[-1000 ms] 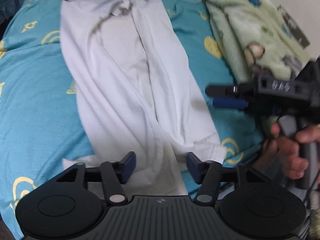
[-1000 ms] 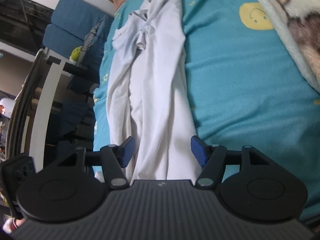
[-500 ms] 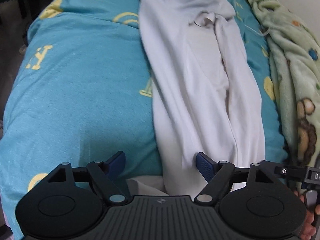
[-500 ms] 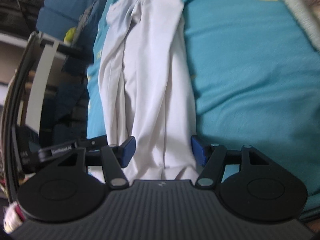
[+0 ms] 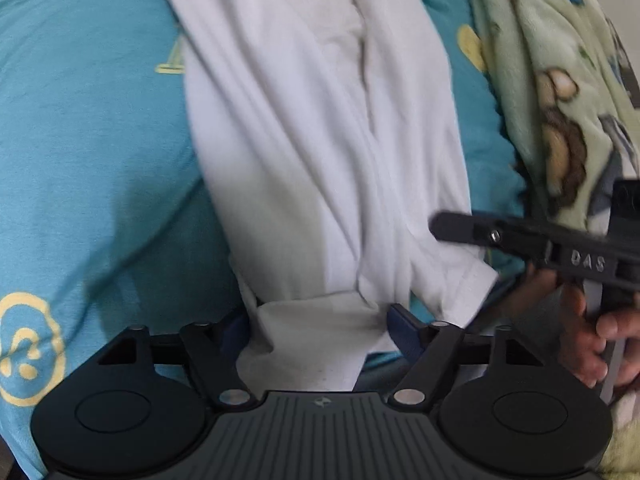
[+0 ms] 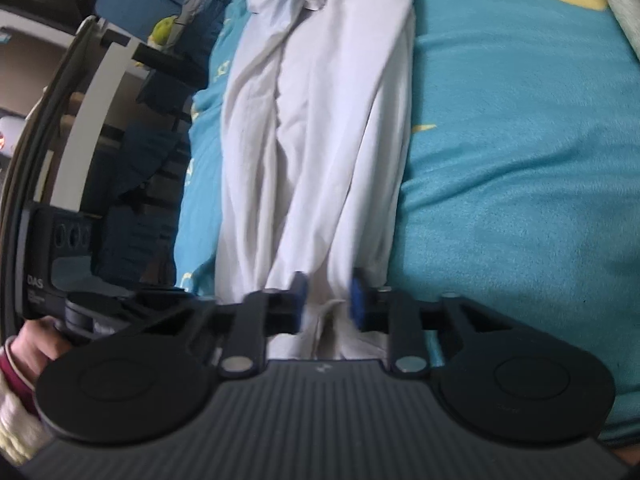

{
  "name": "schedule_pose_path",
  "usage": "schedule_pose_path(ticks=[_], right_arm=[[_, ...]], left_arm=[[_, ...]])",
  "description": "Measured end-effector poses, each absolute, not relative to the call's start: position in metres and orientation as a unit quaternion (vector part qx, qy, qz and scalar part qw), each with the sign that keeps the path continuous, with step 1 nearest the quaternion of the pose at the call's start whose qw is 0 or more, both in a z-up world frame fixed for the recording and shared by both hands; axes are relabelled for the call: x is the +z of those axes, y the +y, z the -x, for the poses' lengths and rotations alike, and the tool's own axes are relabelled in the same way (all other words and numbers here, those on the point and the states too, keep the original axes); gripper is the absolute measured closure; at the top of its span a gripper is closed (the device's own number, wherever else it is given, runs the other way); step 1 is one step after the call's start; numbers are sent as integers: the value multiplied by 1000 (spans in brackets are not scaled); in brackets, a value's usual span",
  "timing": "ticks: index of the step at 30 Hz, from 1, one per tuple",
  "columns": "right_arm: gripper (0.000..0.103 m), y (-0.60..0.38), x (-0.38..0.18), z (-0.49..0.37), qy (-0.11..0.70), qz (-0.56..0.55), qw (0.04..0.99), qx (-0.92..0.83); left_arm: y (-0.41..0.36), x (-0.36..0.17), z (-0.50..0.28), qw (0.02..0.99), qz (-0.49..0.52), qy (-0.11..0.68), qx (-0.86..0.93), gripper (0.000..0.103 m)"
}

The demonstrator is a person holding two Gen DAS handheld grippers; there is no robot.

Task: Fold clothes
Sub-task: 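Grasp the shirt hem with both grippers side by side, then lift the hem with both grippers and fold it toward the collar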

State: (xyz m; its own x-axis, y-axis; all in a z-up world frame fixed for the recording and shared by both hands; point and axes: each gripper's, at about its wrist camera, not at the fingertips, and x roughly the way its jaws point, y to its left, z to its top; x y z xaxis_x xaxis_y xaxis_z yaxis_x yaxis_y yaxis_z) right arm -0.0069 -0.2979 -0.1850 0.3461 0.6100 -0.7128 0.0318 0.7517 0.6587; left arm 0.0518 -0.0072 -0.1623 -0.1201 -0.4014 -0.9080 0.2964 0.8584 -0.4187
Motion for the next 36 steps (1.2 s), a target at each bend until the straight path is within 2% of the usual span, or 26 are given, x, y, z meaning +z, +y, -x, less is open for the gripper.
schedule_pose_path(ticks=[2,3,4,8,15,22,26,32,36], right_arm=[[94,-300,-182,8,536,-297,767,190],[95,-301,-181,9,534,-298,768,190],[95,-303,-179,9,529,-304,769,192],[96,-314,-162,12,500,-327,774,211],[96,-331,-117,30,441,-353,789,243],[96,-343,-74,81,422,-338,804,248],[96,-349,-59,123,415,-333,811,243],[96,-349,-58,191,410,-321,817,247],[96,-349,-62,194,410,-330,815,243]], left_arm=[[-8,-160,-50,665,27,699,-262,55],[-7,-158,-50,669,26,696,-259,73],[-5,-155,-50,674,26,693,-255,86],[14,-128,-44,702,75,655,-268,90],[54,-47,-12,768,160,543,-299,93],[79,22,71,798,199,474,-315,93],[98,32,130,800,209,460,-324,93],[111,-1,202,790,220,458,-342,93],[120,-6,203,797,235,441,-340,93]])
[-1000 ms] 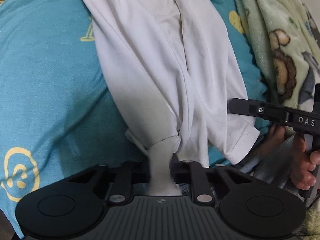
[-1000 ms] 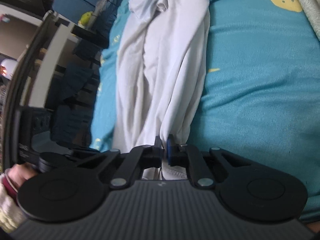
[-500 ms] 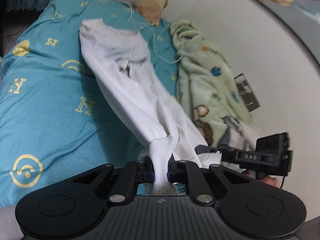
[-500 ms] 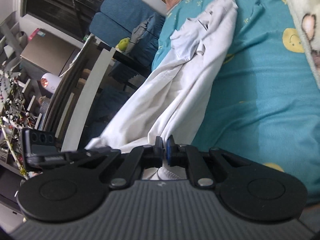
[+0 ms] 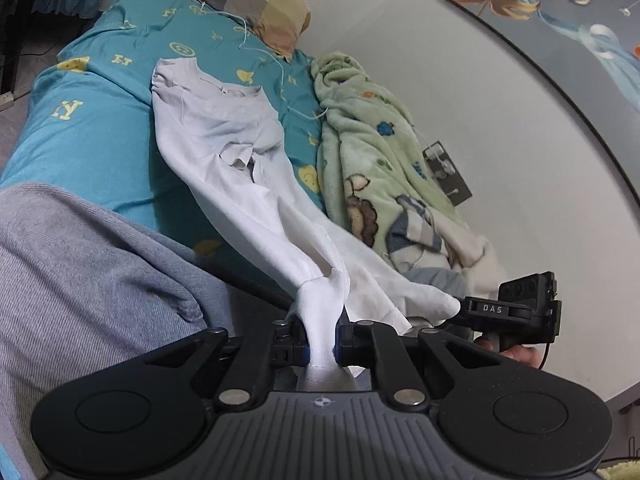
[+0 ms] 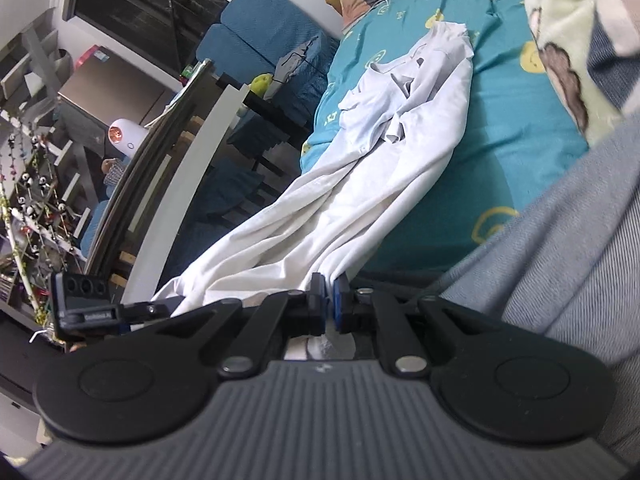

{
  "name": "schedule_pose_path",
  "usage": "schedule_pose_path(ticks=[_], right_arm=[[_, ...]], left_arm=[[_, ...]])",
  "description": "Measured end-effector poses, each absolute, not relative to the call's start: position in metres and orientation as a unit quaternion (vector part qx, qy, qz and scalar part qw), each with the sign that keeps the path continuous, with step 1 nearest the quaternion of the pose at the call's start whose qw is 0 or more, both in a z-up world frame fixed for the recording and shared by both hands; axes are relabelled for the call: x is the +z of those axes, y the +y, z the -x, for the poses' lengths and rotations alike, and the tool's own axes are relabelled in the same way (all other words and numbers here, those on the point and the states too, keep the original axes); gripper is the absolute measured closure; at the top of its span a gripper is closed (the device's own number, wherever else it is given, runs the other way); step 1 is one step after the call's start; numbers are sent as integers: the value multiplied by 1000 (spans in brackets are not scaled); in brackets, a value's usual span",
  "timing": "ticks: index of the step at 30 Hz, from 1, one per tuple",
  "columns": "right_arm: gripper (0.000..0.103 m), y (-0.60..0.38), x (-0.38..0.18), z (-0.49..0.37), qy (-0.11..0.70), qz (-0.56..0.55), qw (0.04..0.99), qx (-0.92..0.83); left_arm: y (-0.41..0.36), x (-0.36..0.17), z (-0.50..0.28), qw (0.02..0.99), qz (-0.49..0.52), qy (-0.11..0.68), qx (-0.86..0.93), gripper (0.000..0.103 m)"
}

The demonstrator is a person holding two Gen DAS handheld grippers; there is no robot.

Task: Fold clothes
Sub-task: 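Lift the hem with both grippers and fold it toward the collar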

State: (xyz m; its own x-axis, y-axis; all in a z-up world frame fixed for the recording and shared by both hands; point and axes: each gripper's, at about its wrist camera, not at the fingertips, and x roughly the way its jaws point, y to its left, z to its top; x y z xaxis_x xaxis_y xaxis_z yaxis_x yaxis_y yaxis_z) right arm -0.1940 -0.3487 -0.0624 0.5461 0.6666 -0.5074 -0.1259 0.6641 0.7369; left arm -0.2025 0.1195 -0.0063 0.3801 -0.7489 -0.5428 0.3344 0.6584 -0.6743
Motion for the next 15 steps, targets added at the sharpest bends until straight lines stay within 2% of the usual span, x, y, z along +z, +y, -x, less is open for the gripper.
schedule_pose_path(ticks=[7,15], right_arm=[[96,-354,-37,124,377,-335,833,227],[96,-375,-42,-5,377,-342,839,193]], left_arm=[[107,21,112,815,259,393,-338,93],[62,24,-30,846,206,383,-308,93]])
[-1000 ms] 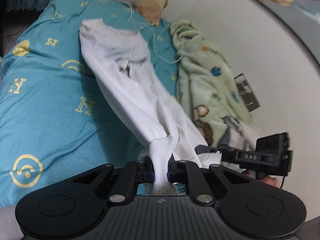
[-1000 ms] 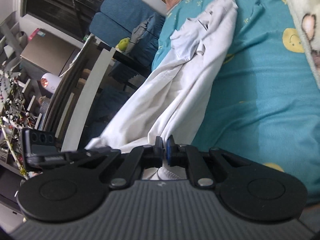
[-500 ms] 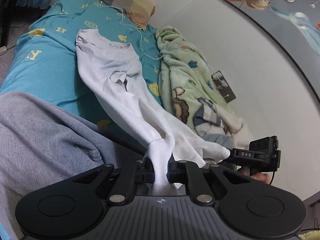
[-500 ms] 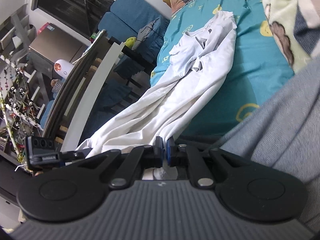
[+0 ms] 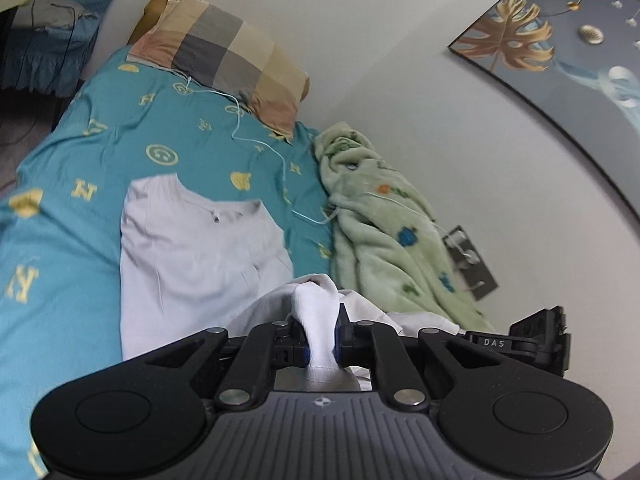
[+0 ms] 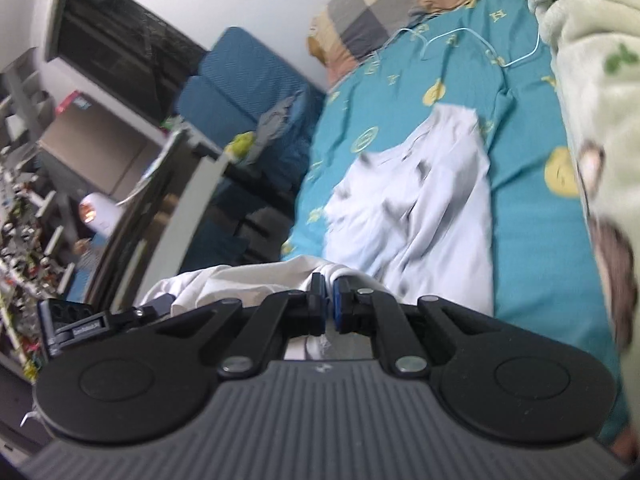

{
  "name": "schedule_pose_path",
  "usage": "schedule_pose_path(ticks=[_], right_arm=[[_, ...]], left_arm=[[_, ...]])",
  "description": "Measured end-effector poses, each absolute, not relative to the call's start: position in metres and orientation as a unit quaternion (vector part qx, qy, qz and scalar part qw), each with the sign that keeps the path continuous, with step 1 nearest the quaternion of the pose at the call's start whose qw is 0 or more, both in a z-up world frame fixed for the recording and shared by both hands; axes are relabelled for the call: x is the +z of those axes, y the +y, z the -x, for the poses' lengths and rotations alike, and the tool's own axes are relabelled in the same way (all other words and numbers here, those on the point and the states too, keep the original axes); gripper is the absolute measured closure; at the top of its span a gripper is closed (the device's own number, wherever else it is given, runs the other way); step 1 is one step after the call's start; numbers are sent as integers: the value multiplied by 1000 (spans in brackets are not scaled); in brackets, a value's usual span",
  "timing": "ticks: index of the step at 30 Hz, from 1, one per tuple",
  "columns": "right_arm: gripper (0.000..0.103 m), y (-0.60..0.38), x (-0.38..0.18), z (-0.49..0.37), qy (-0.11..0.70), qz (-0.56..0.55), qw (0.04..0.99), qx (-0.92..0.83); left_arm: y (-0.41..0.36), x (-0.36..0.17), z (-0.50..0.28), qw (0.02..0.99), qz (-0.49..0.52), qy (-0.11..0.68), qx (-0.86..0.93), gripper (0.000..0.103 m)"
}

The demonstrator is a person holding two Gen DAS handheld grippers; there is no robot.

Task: Fold clothes
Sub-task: 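Lift the hem with both grippers and fold it toward the collar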

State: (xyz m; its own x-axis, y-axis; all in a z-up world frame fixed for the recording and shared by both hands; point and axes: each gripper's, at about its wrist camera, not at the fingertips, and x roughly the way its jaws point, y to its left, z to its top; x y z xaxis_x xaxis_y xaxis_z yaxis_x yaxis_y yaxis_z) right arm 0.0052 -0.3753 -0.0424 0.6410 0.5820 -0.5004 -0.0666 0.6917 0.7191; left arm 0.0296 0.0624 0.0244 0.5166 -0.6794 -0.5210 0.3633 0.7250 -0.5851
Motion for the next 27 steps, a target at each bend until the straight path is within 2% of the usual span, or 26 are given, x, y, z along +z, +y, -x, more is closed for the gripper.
schedule_pose_path(ticks=[5,11,16,21,23,25,26,27], right_arm=[[95,-384,-79,-88,416,-342,826,163],[95,-384,-141,-158,473,-330,807,128],[95,-380,-177,-182,488,-326,800,124],[94,-381,-186,-184,480,-343,797,129],[93,-381,-183,-181,472,-351,799,128],[92,-381,-178,-175,463,-358,801,126],[89,-381,-175,-171,458,-361,803,125],[79,-381,-171,-166,452,-361,806,122]], left_arm=[[40,-18,-110,846,186,411,-282,93],[29,-96,-182,838,166,457,-249,93],[31,-144,-206,832,160,481,-226,92],[30,-148,-203,837,146,479,-218,87],[26,-142,-195,842,134,478,-213,80],[22,-133,-181,851,116,470,-204,58],[20,-128,-172,857,106,464,-197,51],[17,-124,-163,864,92,458,-189,43]])
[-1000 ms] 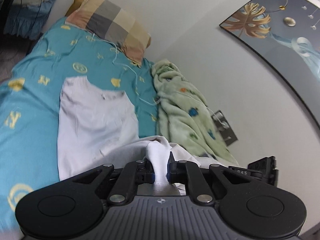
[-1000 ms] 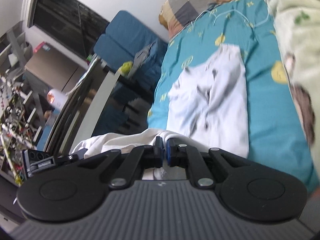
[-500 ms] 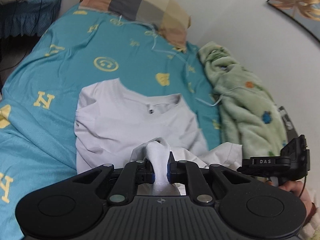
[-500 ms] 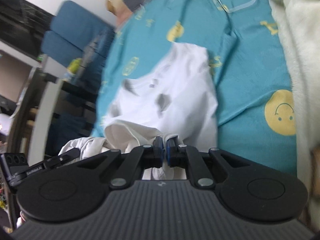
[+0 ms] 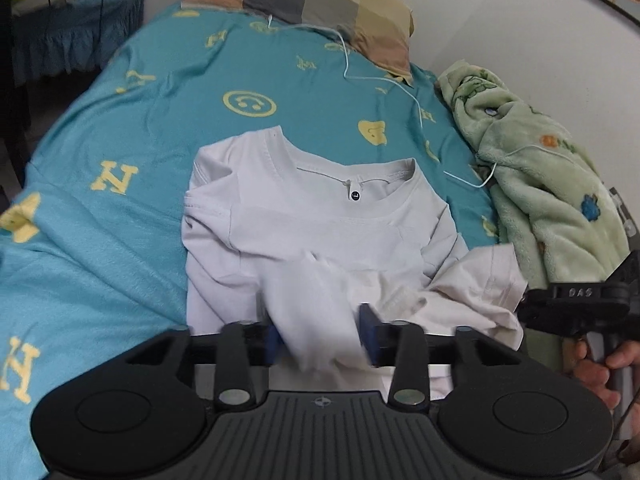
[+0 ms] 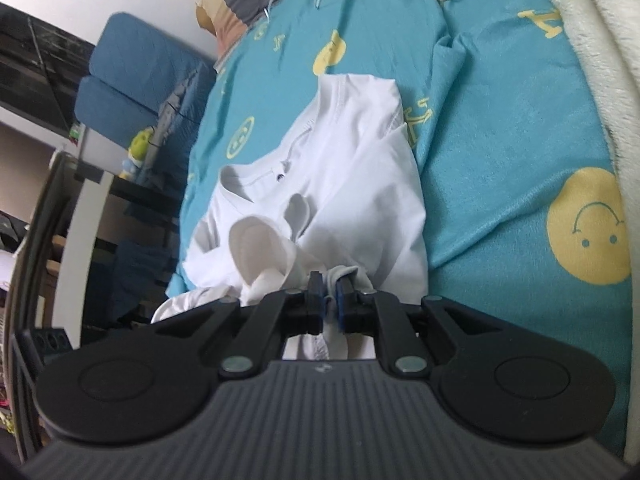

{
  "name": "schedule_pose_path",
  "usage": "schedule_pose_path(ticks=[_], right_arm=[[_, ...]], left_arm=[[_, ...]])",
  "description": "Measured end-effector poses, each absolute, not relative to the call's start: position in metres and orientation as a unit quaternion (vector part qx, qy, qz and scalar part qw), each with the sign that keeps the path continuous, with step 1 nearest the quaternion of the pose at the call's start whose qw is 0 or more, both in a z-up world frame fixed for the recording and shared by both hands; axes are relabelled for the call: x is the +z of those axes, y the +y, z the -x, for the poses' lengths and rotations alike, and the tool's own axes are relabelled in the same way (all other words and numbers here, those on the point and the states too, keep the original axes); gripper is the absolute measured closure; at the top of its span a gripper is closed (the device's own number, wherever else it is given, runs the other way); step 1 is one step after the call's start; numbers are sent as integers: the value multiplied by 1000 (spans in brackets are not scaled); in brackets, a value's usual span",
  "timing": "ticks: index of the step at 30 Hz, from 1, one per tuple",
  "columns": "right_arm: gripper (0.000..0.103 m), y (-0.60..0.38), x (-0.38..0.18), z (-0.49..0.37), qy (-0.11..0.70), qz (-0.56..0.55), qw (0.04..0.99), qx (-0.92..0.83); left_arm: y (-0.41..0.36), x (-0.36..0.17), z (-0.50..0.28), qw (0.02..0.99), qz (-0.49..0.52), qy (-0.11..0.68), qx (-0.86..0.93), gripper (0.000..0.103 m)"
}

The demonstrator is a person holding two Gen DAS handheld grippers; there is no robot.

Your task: Fold clothes

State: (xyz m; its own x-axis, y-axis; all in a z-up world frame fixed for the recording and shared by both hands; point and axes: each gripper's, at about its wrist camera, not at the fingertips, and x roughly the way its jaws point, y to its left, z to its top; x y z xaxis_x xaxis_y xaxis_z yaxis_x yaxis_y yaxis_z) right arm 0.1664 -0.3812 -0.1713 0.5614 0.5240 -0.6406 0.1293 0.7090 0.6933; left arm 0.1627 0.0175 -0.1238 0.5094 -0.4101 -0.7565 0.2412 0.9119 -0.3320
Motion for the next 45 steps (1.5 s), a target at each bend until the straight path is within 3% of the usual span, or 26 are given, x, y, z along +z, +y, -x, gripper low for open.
schedule_pose_path(ticks=[1,2,4,14,16,20,23,25,27,28,31,41,44,45], right_arm=[[72,-381,-167,-161,445,-361,811,118],[57,-381,-162,-155,437,-361,816,113],[45,-381,-153,-141,421,-358,826,109],[46,-355,-144,-99,421,-227,874,86],[46,-353,-151,-101,424,-219,875,83],[49,-342,-164,-110,427,-200,878,84],[55,-335,-174,-116,436,-185,877,83],[70,-331,-179,-118,442,-166,878,80],[81,-327,-179,-119,442,-149,881,79],[87,-326,-176,-118,441,-145,882,77],[92,-325,-168,-114,440,-142,884,62],[92,-326,-183,-121,457,-141,877,51],[91,-331,-182,-122,458,-164,872,51],[91,-333,-180,-122,459,-173,870,50]], left_arm=[[15,-119,-153,870,78,452,-180,41],[13,-116,-144,874,69,448,-174,41],[14,-112,-126,878,66,444,-166,40],[20,-120,-105,883,61,443,-140,43],[19,-131,-109,877,59,455,-139,49],[16,-151,-119,864,65,478,-144,61],[12,-159,-121,861,62,481,-155,82],[14,-157,-119,863,63,476,-156,93],[15,-153,-118,866,65,470,-156,96],[18,-150,-116,868,69,466,-156,97],[25,-140,-110,873,72,457,-152,97],[19,-159,-118,860,48,489,-137,96],[21,-157,-115,860,51,489,-134,91],[22,-154,-113,860,56,490,-131,85]])
